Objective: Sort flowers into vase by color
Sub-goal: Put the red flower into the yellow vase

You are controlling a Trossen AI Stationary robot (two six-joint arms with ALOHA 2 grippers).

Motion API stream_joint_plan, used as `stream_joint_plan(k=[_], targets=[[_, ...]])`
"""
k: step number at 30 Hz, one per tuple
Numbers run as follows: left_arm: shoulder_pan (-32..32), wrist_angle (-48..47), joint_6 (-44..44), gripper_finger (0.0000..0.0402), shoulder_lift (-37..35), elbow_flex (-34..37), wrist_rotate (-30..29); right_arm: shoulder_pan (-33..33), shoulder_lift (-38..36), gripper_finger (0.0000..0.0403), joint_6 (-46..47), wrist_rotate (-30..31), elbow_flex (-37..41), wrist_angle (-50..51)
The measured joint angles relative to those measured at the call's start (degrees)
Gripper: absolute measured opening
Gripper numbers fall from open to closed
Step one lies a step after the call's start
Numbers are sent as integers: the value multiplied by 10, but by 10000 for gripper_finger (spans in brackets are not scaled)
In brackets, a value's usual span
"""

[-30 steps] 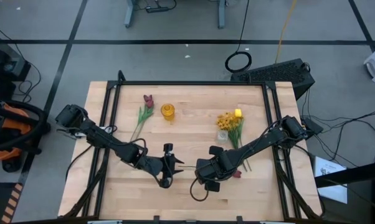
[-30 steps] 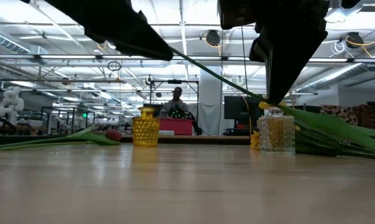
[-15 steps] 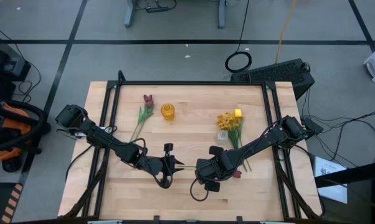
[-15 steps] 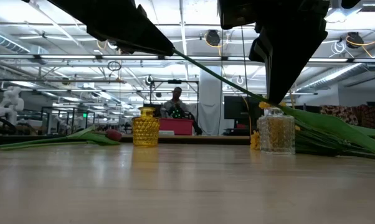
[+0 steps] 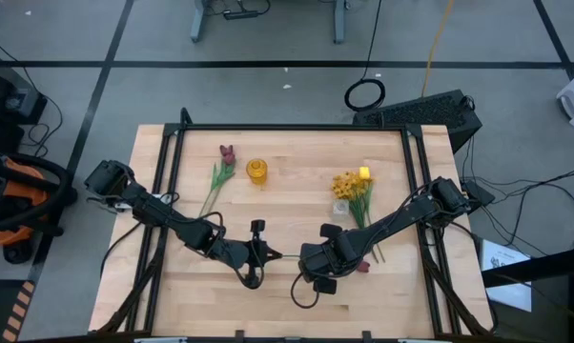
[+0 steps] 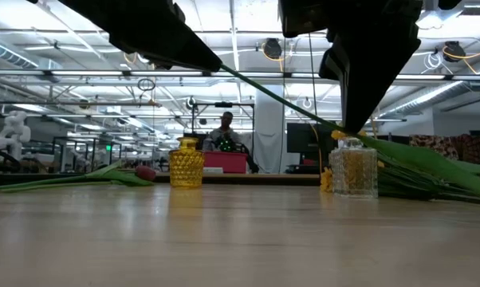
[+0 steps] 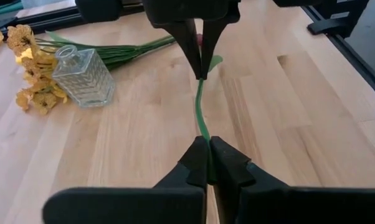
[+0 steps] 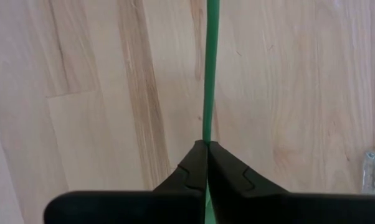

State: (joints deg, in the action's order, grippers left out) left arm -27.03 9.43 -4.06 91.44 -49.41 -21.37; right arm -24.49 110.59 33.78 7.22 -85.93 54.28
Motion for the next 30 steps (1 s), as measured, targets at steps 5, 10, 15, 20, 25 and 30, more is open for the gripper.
stream_joint_plan(k=[5, 10, 15, 20, 25, 30], targets=[[0, -29, -6, 8, -5, 0, 1, 0, 0, 38, 0, 4, 0, -12], [-2, -69, -22, 8, -30, 0, -10, -6, -12, 87, 2, 32, 0, -7], [-12, -164, -59, 8, -90, 2, -59, -43, -44, 113, 15, 126, 0, 17], [-38, -254, -117, 7, -181, 2, -162, -98, -69, 118, 52, 227, 0, -4], [-71, -257, -126, 7, -272, 2, -219, -139, -66, 118, 33, 314, 17, -131], [-111, -253, -116, 6, -340, 2, -276, -146, -42, 118, -66, 333, 66, -385]])
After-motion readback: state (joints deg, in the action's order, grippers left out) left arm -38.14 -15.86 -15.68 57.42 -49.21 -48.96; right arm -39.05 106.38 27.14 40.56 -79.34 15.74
